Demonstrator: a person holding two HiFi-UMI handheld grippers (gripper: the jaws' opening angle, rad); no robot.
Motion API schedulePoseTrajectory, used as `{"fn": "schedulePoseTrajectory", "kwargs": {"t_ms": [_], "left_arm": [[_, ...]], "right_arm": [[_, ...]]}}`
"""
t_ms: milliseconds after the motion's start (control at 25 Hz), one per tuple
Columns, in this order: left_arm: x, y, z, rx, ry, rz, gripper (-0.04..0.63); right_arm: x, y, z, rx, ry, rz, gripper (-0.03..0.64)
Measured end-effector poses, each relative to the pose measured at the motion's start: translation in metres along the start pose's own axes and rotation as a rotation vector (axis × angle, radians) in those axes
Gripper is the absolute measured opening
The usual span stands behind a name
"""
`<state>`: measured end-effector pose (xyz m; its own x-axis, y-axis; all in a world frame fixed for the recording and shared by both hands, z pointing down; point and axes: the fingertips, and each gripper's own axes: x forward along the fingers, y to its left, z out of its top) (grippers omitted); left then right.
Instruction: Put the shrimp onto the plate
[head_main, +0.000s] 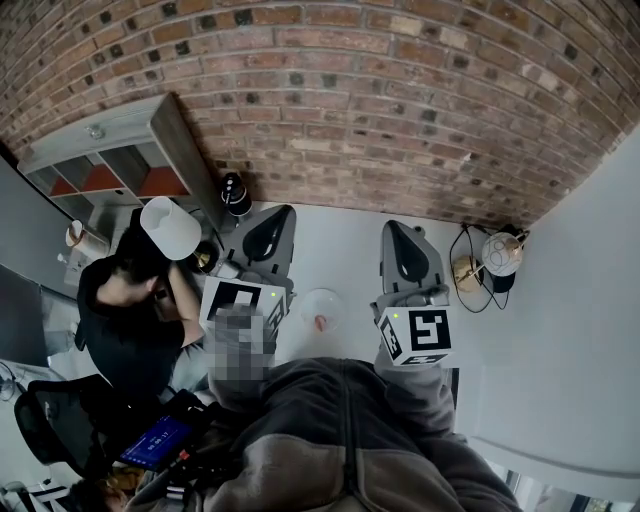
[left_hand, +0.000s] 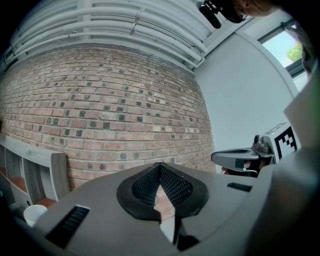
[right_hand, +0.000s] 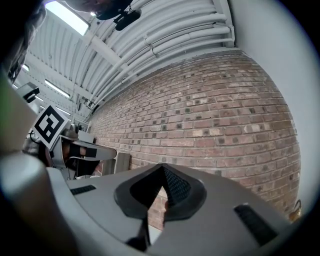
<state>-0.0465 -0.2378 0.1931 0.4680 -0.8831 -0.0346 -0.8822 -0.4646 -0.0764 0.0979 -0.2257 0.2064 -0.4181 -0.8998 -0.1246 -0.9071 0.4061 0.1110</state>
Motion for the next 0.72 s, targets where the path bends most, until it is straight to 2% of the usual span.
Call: {"fn": "schedulePoseTrajectory", "kwargs": {"t_ms": [720], "left_arm": [[-0.0083,-0.0050,-0.0030,0.001,0.011,-0.001,0.005]], "right_arm": [[-0.0102,0.0057,0.0024,0.008,-0.005,-0.006,0.002]]}}
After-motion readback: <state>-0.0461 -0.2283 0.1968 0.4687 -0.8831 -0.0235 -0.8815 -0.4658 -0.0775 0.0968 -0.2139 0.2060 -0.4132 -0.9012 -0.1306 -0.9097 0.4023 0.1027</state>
